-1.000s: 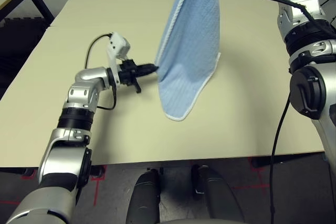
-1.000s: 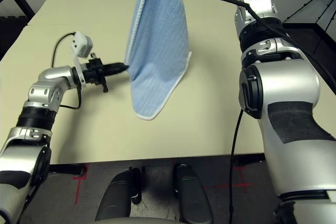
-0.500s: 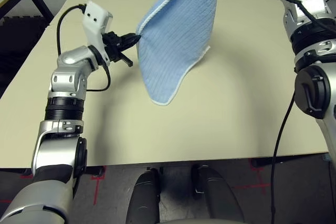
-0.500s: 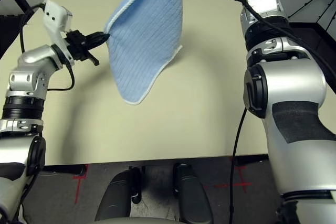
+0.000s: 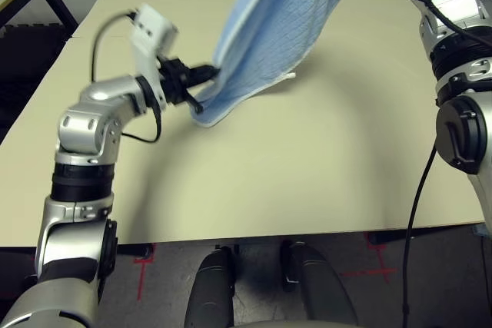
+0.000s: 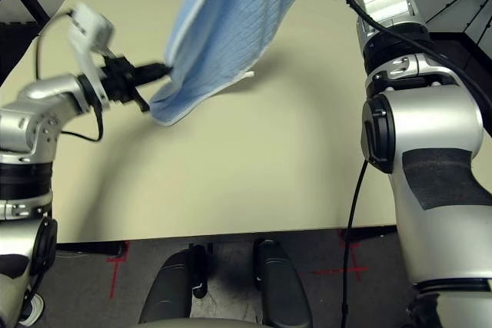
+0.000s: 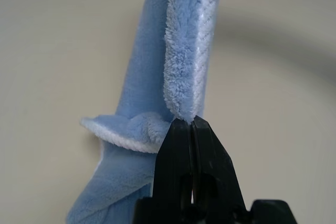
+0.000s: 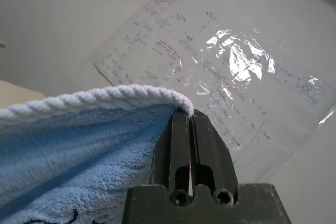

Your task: Fold the towel and set it aside.

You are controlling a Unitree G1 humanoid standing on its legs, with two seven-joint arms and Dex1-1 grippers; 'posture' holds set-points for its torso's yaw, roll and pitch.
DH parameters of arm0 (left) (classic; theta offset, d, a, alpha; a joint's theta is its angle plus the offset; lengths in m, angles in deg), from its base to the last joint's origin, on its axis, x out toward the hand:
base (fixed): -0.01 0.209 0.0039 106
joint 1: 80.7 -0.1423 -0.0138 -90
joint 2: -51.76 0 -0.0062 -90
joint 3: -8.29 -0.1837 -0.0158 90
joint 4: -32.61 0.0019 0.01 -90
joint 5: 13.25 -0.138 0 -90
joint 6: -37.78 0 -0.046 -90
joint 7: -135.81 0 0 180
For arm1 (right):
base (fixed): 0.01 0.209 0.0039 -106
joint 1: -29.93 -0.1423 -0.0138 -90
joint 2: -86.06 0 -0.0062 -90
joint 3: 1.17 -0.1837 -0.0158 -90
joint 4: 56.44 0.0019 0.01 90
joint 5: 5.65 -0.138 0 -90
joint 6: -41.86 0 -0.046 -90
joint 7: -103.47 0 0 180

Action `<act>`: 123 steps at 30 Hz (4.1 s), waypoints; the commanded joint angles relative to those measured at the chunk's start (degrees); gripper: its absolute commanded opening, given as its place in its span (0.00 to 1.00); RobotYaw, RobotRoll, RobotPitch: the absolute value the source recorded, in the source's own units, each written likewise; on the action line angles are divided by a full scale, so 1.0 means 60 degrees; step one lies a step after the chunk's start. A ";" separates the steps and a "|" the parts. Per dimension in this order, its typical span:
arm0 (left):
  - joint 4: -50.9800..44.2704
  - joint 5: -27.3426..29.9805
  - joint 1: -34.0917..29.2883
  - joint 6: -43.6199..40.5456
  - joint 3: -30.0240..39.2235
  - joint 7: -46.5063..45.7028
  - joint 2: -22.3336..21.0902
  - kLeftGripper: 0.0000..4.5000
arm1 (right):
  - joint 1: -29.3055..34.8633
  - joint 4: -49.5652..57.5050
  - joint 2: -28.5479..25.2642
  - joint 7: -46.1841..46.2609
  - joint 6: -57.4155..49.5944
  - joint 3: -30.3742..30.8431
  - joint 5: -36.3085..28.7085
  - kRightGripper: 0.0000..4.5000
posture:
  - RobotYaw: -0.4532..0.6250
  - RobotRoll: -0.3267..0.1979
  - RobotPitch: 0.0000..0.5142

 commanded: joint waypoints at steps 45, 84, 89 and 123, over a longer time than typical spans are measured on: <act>0.6310 -0.3099 0.1837 0.8002 -0.2085 0.4938 0.0182 0.63 | 0.0004 0.0007 -0.0008 -0.0356 0.0083 -0.0028 -0.0153 0.00 | 0.45 0.62 0.32; -0.0253 -0.1447 0.1761 -0.0095 -0.0313 0.0856 -0.0647 0.01 | 0.0072 0.0005 0.0043 -0.0054 -0.0003 -0.0007 -0.0097 0.00 | 0.46 0.62 0.32; -0.0708 -0.1223 0.0691 -0.0550 -0.0365 0.0756 -0.0844 0.01 | 0.0085 0.0012 0.0027 -0.0031 -0.0006 -0.0003 -0.0087 0.00 | 0.46 0.62 0.32; 0.0593 -0.2532 -0.2043 0.1252 -0.0982 0.0185 -0.1501 0.98 | 0.0092 0.0018 0.0192 -0.0204 0.0001 -0.0023 -0.0184 0.00 | 0.47 0.62 0.34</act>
